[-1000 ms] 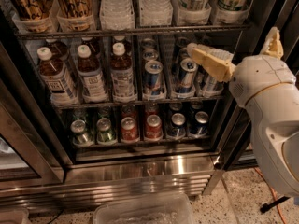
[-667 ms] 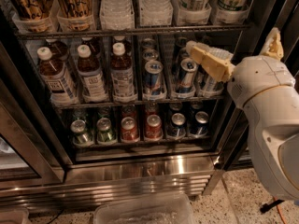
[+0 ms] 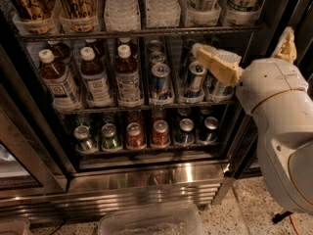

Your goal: Pick 7up can from top shelf of fridge

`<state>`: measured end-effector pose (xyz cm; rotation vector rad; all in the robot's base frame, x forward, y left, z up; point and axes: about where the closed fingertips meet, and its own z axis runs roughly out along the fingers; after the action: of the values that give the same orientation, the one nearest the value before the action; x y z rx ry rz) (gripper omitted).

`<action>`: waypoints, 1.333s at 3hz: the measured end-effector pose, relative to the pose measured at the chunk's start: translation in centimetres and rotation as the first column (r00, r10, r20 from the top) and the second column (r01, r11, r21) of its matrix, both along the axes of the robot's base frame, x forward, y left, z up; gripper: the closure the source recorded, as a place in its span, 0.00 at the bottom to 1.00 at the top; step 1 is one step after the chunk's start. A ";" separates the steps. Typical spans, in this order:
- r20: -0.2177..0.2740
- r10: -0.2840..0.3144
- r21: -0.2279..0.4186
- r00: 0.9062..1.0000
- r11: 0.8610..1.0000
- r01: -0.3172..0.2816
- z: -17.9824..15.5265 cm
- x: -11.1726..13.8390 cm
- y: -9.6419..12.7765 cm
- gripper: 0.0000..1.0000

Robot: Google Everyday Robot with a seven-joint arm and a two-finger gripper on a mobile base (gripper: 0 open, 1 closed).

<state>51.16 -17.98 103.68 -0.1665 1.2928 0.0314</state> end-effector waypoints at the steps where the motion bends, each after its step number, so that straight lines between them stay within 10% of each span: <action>1: -0.022 -0.013 0.005 1.000 1.000 0.013 -0.3 0.3 -0.6 0.00; 3: -0.037 -0.028 0.031 0.999 0.999 0.029 -0.7 0.7 -1.7 0.00; 4: -0.037 -0.028 0.031 0.999 0.999 0.029 -0.7 0.7 -1.7 0.18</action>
Offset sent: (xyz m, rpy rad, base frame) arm 0.0101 -0.0217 -0.0200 0.0577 0.0820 -0.0368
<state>51.84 -19.66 102.95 -0.1209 1.3304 0.0301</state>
